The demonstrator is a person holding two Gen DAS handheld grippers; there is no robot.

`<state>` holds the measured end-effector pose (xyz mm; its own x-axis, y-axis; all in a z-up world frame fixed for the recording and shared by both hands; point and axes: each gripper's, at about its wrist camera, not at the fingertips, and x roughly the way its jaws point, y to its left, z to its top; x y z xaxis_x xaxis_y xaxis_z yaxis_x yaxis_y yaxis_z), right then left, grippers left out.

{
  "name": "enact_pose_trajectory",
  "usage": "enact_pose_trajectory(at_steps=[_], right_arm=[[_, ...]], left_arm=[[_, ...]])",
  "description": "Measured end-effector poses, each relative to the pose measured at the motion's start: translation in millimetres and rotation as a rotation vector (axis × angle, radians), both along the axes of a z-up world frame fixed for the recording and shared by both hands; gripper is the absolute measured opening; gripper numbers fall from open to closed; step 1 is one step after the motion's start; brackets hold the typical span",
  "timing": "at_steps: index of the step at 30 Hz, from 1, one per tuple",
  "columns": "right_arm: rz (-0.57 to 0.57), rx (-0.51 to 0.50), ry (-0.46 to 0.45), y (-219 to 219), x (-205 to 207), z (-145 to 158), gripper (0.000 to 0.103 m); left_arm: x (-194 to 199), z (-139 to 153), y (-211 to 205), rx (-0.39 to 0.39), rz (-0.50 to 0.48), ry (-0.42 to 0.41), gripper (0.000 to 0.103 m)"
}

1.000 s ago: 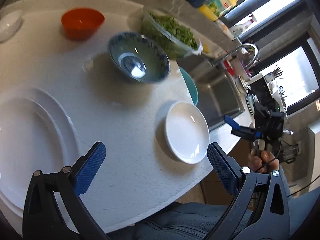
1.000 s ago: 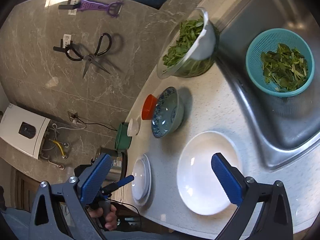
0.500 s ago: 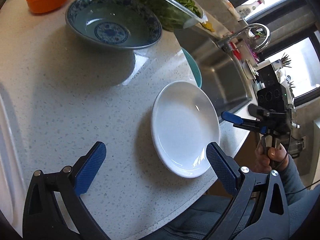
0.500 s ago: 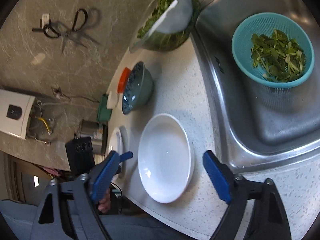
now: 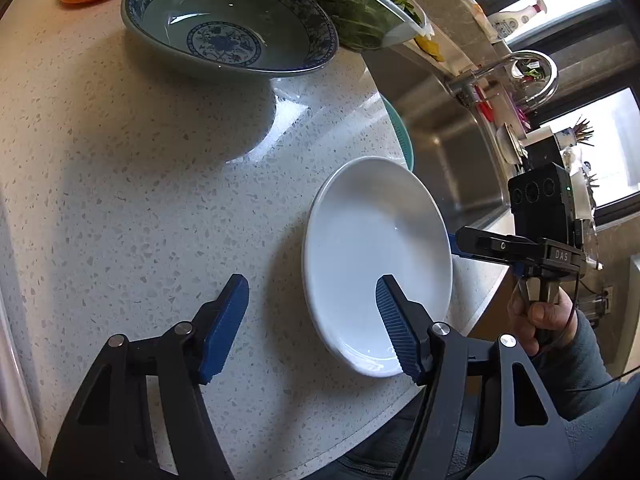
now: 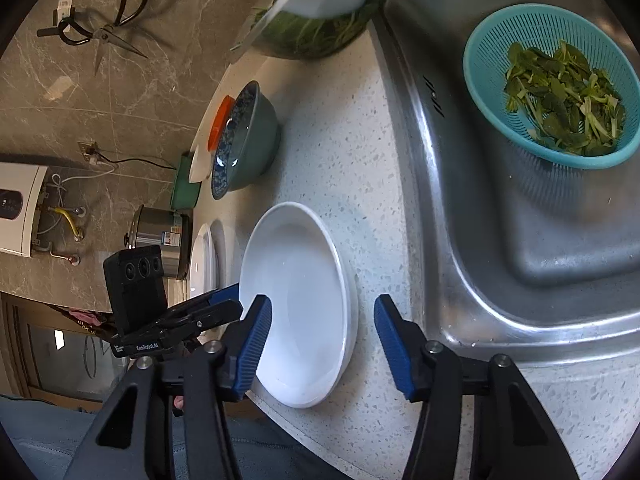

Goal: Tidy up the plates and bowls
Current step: 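Move both grippers to the rim of the small white plate by the sink, then close the left gripper on the small plate rim while the right gripper closes beside it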

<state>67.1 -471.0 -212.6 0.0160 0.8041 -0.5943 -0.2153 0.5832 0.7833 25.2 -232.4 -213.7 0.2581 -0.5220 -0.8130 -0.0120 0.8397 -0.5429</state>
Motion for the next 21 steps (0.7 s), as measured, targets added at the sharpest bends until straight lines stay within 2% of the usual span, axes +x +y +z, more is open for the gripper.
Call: enact_pose_trajectory(at_steps=[2, 4, 6, 11, 17, 19, 21], right_arm=[[0.008, -0.002, 0.010, 2, 1, -2, 0.056], [0.006, 0.001, 0.026, 1, 3, -6, 0.054], [0.006, 0.006, 0.032, 1, 4, -7, 0.054], [0.012, -0.006, 0.048, 3, 5, -7, 0.049], [0.016, -0.013, 0.082, 8, 7, -11, 0.035], [0.011, -0.034, 0.084, 8, 7, -12, 0.022], [0.003, -0.045, 0.095, 7, 7, -14, 0.014]], left_arm=[[2, 0, -3, -0.004, -0.007, 0.003, 0.062], [2, 0, -5, -0.005, -0.023, 0.011, 0.050], [2, 0, -8, 0.005, -0.033, 0.016, 0.028], [2, -2, -9, 0.015, -0.038, 0.028, 0.026], [5, -4, -8, 0.007, -0.029, 0.039, 0.021], [5, -5, -8, 0.013, -0.023, 0.041, 0.017], [5, -5, -7, 0.006, -0.013, 0.044, 0.015]])
